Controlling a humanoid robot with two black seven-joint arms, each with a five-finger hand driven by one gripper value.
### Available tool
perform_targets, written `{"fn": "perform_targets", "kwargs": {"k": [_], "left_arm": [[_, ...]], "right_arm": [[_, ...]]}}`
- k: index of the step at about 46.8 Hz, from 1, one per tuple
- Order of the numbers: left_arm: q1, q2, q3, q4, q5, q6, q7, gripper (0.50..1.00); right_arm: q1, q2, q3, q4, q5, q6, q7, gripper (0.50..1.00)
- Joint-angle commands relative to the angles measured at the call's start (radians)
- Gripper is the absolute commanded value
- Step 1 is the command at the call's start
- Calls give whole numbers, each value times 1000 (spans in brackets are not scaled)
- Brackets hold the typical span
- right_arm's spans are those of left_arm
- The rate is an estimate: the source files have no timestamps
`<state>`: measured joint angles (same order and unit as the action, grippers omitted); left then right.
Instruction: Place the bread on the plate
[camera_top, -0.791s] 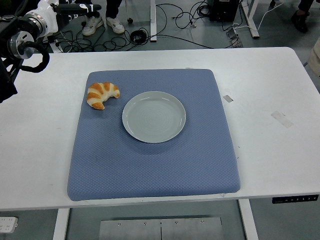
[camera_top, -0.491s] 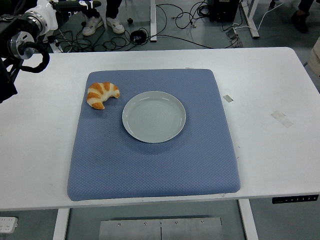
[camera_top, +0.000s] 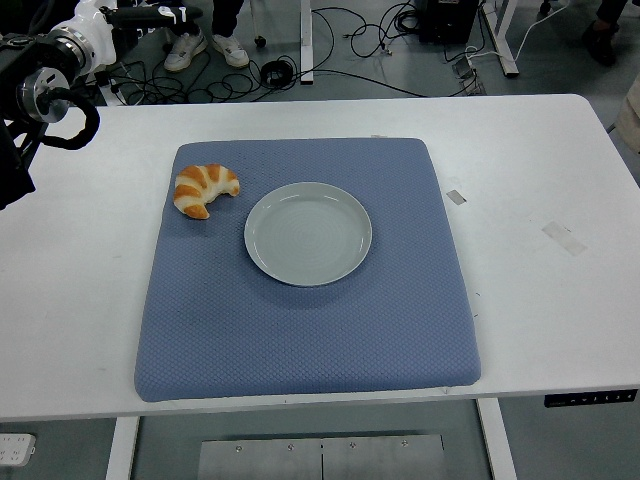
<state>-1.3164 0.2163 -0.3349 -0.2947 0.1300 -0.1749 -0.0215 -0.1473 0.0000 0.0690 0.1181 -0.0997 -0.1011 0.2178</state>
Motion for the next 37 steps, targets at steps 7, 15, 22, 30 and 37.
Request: {"fn": "perform_targets", "kwargs": {"k": [7, 15, 22, 30, 37], "left_arm": [[0, 0, 1, 2, 2, 0, 0, 966], [5, 0, 1, 2, 0, 0, 0, 966], [6, 0, 1, -1, 2, 0, 0, 966], [6, 2, 1, -1, 2, 0, 0, 966], [12, 2, 1, -1, 2, 0, 0, 966]], "right_arm": [[0, 0, 0, 0, 0, 0, 0, 1000], [0, 0, 0, 0, 0, 0, 0, 1000], [0, 0, 0, 0, 0, 0, 0, 1000], [0, 0, 0, 0, 0, 0, 0, 1000], [0, 0, 0, 0, 0, 0, 0, 1000]]}}
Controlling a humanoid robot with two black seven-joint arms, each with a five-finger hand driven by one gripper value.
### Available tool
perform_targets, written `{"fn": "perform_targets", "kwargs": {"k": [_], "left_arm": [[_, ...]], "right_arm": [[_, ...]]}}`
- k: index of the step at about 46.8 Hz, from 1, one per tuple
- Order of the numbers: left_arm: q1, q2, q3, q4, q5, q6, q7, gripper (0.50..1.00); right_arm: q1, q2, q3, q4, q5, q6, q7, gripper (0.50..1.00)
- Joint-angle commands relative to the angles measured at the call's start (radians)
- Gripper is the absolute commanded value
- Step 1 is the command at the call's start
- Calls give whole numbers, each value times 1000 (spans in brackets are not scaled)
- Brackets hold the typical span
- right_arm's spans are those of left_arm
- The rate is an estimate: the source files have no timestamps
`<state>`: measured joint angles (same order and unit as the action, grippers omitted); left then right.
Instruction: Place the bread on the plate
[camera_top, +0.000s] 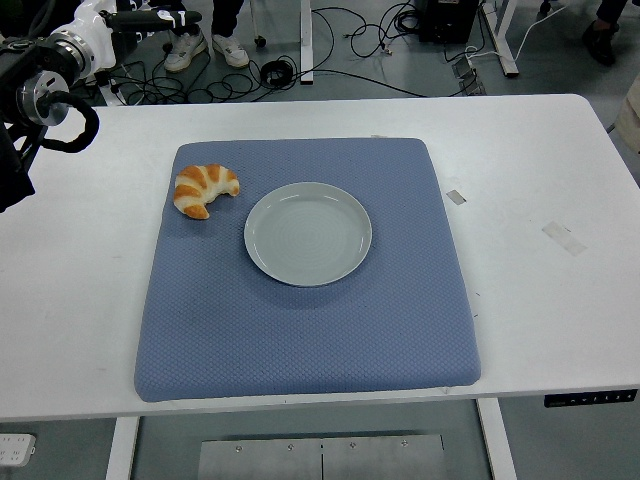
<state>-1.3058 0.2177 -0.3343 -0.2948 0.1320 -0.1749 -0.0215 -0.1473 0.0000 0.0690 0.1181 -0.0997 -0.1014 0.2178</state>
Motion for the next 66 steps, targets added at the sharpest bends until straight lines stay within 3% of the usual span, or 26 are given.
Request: {"fn": "perform_targets", "kwargs": {"k": [1, 18, 31, 40, 49, 66], "left_arm": [[2, 0, 0, -1, 0, 2, 0, 966], [-15, -1, 18, -1, 6, 2, 20, 965], [-177, -3, 303, -1, 6, -6, 121, 961], [-231, -14, 503, -1, 9, -28, 129, 961], [-230, -50, 673, -1, 14, -74, 130, 960], [-214, -93, 729, -1, 173, -167, 130, 951]], "right_arm": [[0, 0, 0, 0, 0, 0, 0, 1000], [0, 0, 0, 0, 0, 0, 0, 1000], [0, 0, 0, 0, 0, 0, 0, 1000], [2, 0, 0, 0, 0, 0, 0, 1000], [2, 0, 0, 2, 0, 0, 0, 1000], [2, 0, 2, 2, 0, 0, 0, 1000]]}}
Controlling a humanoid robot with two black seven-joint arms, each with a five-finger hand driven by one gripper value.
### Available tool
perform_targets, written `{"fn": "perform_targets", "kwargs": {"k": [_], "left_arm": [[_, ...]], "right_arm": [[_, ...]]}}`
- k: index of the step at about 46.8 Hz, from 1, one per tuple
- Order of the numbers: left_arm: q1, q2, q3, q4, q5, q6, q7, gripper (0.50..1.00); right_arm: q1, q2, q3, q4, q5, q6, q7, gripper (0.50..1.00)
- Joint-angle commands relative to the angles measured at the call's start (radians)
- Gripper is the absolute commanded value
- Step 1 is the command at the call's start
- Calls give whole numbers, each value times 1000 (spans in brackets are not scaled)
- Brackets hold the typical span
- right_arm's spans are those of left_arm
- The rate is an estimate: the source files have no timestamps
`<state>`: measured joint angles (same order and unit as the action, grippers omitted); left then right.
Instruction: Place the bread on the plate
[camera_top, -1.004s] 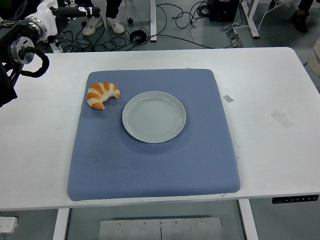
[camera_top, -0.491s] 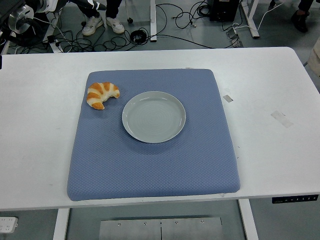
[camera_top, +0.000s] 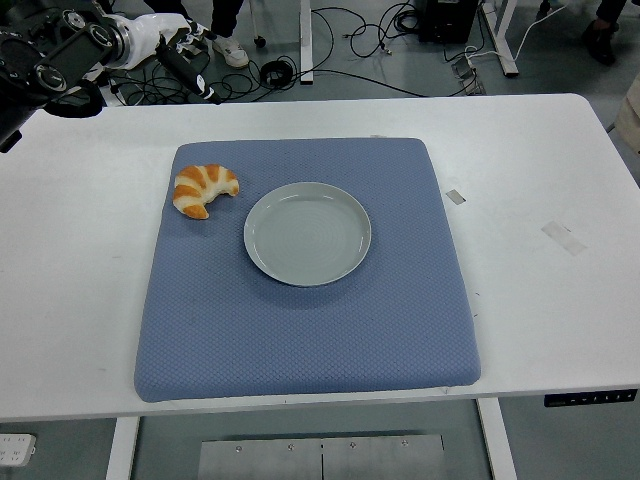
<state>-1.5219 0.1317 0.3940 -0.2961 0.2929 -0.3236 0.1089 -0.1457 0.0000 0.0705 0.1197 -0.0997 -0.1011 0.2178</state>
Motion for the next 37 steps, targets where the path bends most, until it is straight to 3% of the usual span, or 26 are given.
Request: {"fn": "perform_targets", "kwargs": {"k": [1, 15, 37], "left_arm": [[2, -7, 0, 0, 14, -29, 0, 951], [22, -7, 62, 0, 15, -118, 8, 945], [91, -9, 158, -2, 40, -138, 6, 936]], "right_arm": [[0, 0, 0, 0, 0, 0, 0, 1000], [1, 0, -1, 0, 0, 0, 0, 1000], [15, 0, -1, -2, 0, 0, 0, 1000]]}}
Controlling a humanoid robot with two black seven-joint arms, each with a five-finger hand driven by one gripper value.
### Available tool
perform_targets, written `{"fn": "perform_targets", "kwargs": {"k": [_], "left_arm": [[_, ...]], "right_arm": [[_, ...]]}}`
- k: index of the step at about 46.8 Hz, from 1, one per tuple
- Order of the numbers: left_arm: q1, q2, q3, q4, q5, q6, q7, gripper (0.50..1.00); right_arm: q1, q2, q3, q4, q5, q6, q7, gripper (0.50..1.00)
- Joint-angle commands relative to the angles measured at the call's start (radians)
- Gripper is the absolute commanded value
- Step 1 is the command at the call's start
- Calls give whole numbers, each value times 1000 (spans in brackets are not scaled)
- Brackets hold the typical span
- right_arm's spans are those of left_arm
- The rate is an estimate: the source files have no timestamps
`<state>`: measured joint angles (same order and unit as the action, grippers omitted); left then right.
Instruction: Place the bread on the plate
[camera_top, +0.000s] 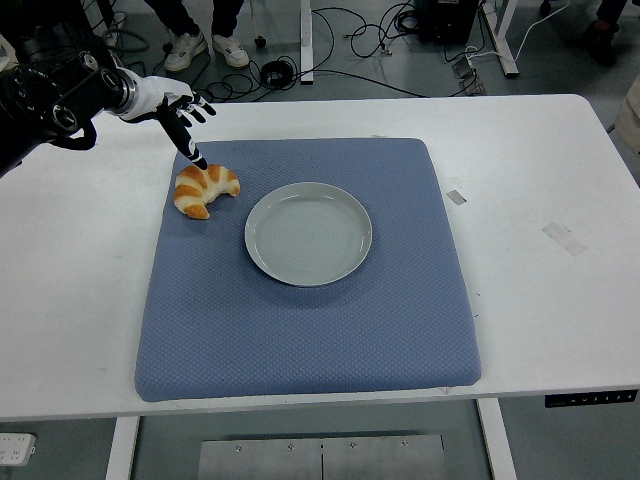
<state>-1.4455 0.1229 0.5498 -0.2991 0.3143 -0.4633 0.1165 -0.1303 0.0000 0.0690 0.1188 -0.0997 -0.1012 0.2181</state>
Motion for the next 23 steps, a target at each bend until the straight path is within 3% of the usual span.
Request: {"fn": "perform_targets", "kwargs": {"k": [1, 23], "left_arm": [[19, -2, 1, 2, 29, 2, -1, 936], [51, -45, -53, 2, 48, 29, -8, 904]], "right_arm": [[0, 0, 0, 1, 0, 0, 0, 1000], [1, 0, 0, -1, 0, 0, 0, 1000]]}}
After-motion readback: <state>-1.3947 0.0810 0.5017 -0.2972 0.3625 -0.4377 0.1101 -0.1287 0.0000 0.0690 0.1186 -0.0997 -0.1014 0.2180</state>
